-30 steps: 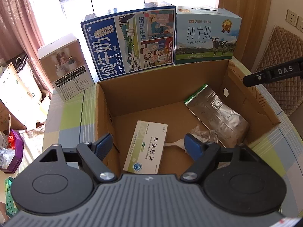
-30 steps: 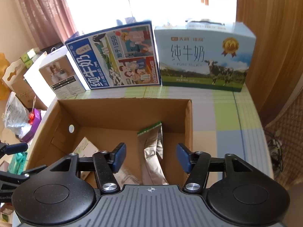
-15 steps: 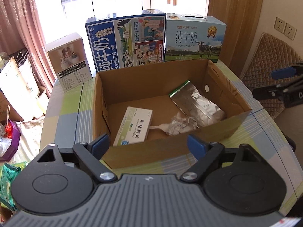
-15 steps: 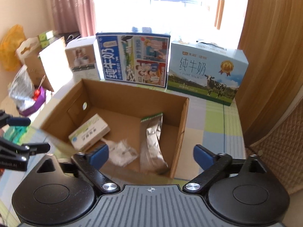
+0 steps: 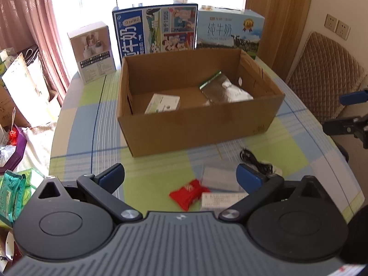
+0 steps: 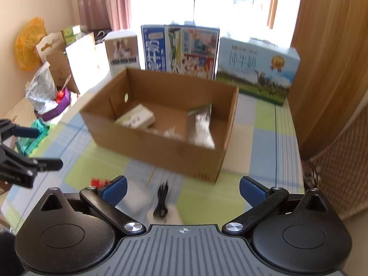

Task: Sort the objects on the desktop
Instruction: 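Move both grippers back toward the loose items on the table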

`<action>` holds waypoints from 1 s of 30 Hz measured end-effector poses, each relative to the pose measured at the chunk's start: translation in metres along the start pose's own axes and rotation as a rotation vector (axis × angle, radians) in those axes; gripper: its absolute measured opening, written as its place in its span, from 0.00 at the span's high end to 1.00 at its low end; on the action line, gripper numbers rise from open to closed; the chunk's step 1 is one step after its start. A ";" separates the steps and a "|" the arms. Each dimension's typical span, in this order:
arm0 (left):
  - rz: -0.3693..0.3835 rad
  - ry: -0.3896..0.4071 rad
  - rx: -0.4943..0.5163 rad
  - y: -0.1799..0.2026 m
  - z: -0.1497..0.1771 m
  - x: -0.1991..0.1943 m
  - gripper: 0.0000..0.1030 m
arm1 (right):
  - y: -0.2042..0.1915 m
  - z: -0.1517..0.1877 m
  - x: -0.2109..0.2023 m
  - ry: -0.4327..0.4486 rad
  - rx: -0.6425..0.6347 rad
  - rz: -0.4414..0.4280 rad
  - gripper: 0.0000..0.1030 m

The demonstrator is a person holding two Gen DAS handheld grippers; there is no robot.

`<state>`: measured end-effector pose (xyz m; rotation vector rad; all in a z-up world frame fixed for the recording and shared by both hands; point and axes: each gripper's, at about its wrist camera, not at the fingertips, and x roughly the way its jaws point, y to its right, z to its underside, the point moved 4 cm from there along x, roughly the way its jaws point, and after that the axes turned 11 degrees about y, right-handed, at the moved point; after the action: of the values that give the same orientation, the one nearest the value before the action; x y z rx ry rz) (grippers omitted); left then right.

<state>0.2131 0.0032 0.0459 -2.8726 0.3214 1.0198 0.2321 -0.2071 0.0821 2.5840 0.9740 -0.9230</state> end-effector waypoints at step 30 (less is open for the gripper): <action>0.178 -0.109 0.265 0.067 0.106 -0.006 0.02 | -0.004 0.173 -0.028 -0.147 0.254 0.026 0.02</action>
<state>0.1285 -0.0461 -0.0323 -2.5772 0.6595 1.0654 0.1303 -0.2900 -0.0343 2.6753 0.8287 -1.2843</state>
